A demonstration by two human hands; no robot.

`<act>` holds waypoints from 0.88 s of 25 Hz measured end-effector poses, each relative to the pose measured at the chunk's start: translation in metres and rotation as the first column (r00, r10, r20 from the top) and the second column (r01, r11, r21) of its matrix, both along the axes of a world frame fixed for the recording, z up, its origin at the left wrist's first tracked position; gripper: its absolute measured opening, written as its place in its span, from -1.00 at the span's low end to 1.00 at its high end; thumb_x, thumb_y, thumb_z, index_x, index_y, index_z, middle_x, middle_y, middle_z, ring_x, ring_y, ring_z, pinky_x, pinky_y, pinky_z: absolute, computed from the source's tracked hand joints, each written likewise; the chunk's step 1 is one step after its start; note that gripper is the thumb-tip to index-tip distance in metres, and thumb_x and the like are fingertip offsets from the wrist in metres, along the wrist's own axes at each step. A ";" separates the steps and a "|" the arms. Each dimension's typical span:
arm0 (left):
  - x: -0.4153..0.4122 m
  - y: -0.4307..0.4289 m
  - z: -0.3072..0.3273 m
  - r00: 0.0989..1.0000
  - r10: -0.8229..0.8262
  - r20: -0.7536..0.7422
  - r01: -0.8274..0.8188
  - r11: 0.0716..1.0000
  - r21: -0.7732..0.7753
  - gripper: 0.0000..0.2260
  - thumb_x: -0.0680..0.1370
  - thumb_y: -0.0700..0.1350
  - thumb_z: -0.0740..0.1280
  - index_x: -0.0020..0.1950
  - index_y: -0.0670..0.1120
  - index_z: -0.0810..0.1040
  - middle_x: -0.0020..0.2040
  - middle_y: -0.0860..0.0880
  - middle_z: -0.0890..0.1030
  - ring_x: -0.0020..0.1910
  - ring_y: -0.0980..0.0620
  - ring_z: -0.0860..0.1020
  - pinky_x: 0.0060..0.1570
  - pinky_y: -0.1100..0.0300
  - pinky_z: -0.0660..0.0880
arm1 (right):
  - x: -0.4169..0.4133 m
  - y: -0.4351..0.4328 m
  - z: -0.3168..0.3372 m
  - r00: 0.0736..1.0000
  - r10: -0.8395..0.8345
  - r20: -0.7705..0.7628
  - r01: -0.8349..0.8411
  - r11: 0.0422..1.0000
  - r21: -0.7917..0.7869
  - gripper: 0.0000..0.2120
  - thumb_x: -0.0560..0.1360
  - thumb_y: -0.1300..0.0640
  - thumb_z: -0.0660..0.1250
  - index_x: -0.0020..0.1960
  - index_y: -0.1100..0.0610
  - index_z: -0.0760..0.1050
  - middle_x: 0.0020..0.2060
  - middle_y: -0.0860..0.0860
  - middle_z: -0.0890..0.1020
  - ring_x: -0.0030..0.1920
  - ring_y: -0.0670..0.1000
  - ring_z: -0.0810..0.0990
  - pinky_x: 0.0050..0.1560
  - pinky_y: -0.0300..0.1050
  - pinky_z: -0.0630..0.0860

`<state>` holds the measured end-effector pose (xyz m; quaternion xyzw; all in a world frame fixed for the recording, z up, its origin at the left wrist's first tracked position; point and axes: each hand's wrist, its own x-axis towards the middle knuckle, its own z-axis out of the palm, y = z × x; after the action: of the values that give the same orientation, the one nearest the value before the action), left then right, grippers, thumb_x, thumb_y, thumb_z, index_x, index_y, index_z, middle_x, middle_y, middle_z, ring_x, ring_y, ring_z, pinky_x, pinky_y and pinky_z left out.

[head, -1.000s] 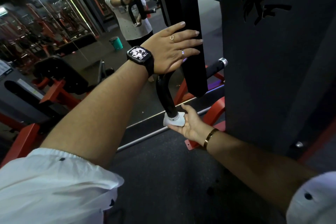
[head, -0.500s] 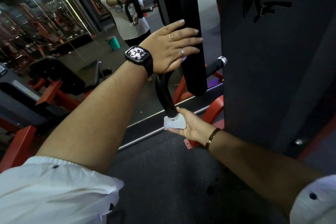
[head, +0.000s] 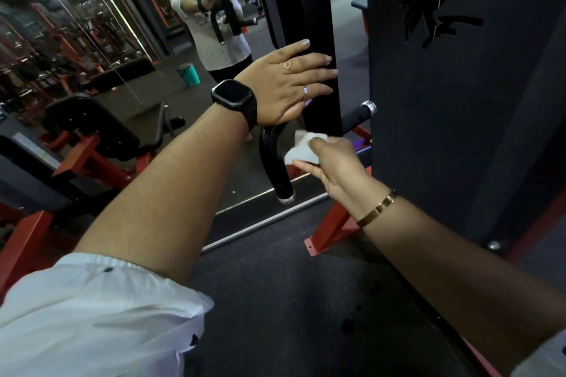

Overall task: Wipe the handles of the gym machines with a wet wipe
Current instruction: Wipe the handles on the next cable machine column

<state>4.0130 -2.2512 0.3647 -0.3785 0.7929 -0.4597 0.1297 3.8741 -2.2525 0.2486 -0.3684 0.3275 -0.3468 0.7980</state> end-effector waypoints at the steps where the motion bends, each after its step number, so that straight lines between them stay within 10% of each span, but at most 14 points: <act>1: 0.000 -0.001 -0.001 1.000 -0.002 -0.003 0.002 1.000 0.000 -0.59 0.65 -0.04 -0.05 0.35 -0.06 0.48 0.40 -0.04 0.44 0.45 -0.05 0.31 0.46 -0.04 0.05 | -0.001 0.002 -0.008 0.992 -0.115 -0.053 0.098 0.963 -0.252 -0.82 0.51 0.37 0.23 0.08 0.27 0.54 -0.05 0.22 0.64 -0.20 -0.05 0.64 -0.26 -0.31 0.57; 4: 0.000 -0.002 -0.002 1.000 -0.003 -0.008 0.003 1.000 0.008 -0.59 0.65 -0.04 -0.04 0.36 -0.05 0.47 0.41 -0.03 0.43 0.45 -0.04 0.30 0.46 -0.04 0.06 | -0.009 0.021 -0.050 0.906 -0.422 0.025 0.178 0.326 -0.928 -0.61 0.44 0.46 0.27 0.22 0.22 0.56 0.09 0.14 0.65 0.02 -0.10 0.62 0.11 -0.30 0.49; 7: 0.002 -0.001 -0.001 1.000 0.002 0.006 -0.002 1.000 0.002 -0.59 0.65 -0.04 -0.05 0.38 -0.05 0.46 0.42 -0.03 0.42 0.46 -0.04 0.30 0.46 -0.05 0.06 | -0.003 0.030 -0.086 0.948 -0.305 0.090 0.016 -0.238 -0.971 -0.56 0.57 0.45 -0.02 0.31 0.26 0.48 0.31 0.16 0.50 0.36 0.06 0.44 0.37 -0.05 0.37; 13: 0.002 -0.001 -0.002 1.000 0.006 0.007 -0.006 1.000 0.003 -0.59 0.65 -0.04 -0.05 0.38 -0.04 0.45 0.43 -0.03 0.41 0.46 -0.04 0.29 0.46 -0.06 0.08 | -0.014 0.006 -0.143 0.929 -0.322 -0.185 -0.331 -0.495 -0.803 -0.40 0.35 0.53 0.34 0.36 0.23 0.44 0.38 0.11 0.43 0.39 0.07 0.38 0.32 -0.08 0.42; 15: 0.003 -0.002 -0.001 1.000 -0.001 -0.004 0.001 1.000 0.002 -0.59 0.65 -0.04 -0.04 0.38 -0.03 0.45 0.43 -0.02 0.41 0.46 -0.04 0.30 0.45 -0.07 0.10 | -0.024 0.007 -0.151 0.906 -0.316 -0.283 -0.370 -0.265 -0.890 -0.36 0.29 0.54 0.37 0.34 0.21 0.46 0.36 0.08 0.44 0.34 0.04 0.44 0.33 -0.19 0.38; 18: 0.003 -0.002 -0.002 1.000 -0.002 -0.016 0.003 1.000 0.017 -0.59 0.65 -0.04 -0.04 0.38 -0.04 0.45 0.43 -0.02 0.41 0.46 -0.04 0.30 0.45 -0.07 0.09 | -0.012 0.002 -0.122 0.886 -0.237 -0.398 -0.126 0.703 -0.700 -0.61 0.45 0.40 0.29 0.24 0.17 0.56 0.17 0.04 0.60 0.18 0.00 0.56 0.12 -0.46 0.39; 20: 0.002 -0.002 -0.002 1.000 -0.003 -0.020 0.004 1.000 0.019 -0.59 0.65 -0.04 -0.05 0.37 -0.05 0.47 0.42 -0.03 0.42 0.46 -0.04 0.30 0.45 -0.06 0.08 | 0.006 -0.008 -0.087 0.952 -0.106 -0.286 -0.020 0.914 -0.406 -0.70 0.46 0.27 0.28 0.09 0.02 0.65 -0.01 0.00 0.69 0.04 -0.02 0.62 0.07 -0.21 0.53; 22: 0.003 -0.002 -0.002 1.000 -0.005 -0.017 0.005 1.000 0.019 -0.58 0.65 -0.05 -0.05 0.36 -0.05 0.48 0.42 -0.03 0.43 0.45 -0.04 0.31 0.45 -0.06 0.09 | 0.019 -0.008 -0.050 0.991 -0.037 -0.125 -0.015 0.918 -0.396 -0.66 0.48 0.30 0.19 -0.01 -0.04 0.65 -0.14 -0.04 0.68 -0.12 -0.07 0.59 -0.08 -0.15 0.52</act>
<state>4.0155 -2.2529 0.3631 -0.3791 0.7992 -0.4492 0.1256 3.8934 -2.2607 0.1984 -0.5422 0.3041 -0.3855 0.6818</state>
